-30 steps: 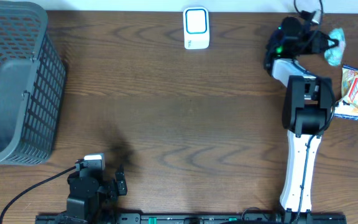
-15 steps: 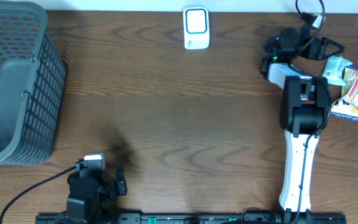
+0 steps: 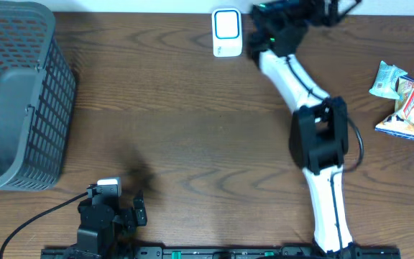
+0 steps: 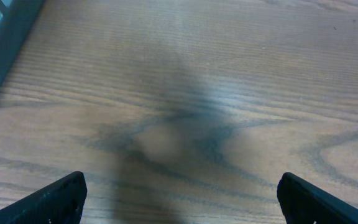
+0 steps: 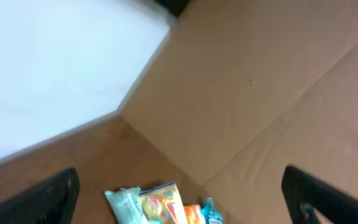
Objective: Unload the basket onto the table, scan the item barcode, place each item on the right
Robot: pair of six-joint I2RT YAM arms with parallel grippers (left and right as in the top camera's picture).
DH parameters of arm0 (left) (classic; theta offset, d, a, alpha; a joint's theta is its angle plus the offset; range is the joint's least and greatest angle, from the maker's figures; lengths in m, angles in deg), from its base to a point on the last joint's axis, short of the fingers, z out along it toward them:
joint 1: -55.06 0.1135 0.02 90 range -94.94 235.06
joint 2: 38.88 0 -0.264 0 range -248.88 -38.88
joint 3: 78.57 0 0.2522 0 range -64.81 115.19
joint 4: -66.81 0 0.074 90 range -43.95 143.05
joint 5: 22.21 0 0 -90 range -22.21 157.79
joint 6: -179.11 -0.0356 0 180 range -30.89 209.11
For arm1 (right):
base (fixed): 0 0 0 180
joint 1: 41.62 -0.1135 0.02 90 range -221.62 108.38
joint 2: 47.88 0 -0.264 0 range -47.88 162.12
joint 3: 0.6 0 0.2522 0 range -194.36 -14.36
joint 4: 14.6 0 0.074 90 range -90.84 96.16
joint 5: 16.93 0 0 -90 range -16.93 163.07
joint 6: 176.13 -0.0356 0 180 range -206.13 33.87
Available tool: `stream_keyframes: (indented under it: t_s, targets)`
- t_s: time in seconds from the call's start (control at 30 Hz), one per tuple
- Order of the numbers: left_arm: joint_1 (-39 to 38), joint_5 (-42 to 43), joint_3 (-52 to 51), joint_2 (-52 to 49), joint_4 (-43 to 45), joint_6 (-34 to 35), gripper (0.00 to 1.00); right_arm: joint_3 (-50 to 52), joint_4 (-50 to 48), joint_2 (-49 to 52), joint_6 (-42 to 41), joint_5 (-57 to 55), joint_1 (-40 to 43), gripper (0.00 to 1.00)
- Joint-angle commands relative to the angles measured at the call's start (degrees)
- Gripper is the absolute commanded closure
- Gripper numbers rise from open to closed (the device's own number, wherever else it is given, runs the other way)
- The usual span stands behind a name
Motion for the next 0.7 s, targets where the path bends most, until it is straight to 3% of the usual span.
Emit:
stream_keyframes:
  t_s: [0.0,0.1,0.27,0.43,0.47,0.53,0.6,0.67]
  targets:
    - [-0.13,0.04,-0.11,0.35,-0.50,0.13,0.02,-3.04,6.43,-11.91,2.80,6.58,-6.88,0.01]
    - [-0.13,0.04,-0.11,0.35,-0.50,0.13,0.02,-3.04,23.63,-19.47,1.84,11.50,-13.03,0.01]
    - [-0.13,0.04,-0.11,0.35,-0.50,0.13,0.02,-3.04,63.21,-30.10,-9.73,18.27,-21.79,0.01]
    - [-0.13,0.04,-0.11,0.35,-0.50,0.13,0.02,-3.04,105.68,-36.04,-34.01,24.02,-27.50,0.01]
    - [-0.13,0.04,-0.11,0.35,-0.50,0.13,0.02,-3.04,117.77,-36.96,-43.45,27.32,-28.06,0.01]
    - [-0.13,0.04,-0.11,0.35,-0.50,0.13,0.02,-3.04,130.57,-37.62,-55.19,32.30,-28.06,0.01]
    - [-0.13,0.04,-0.11,0.35,-0.50,0.13,0.02,-3.04,146.62,-37.90,-69.02,43.19,-26.84,0.01]
    - [-0.13,0.04,-0.11,0.35,-0.50,0.13,0.02,-2.86,157.61,-37.75,-75.73,58.14,-24.70,0.01]
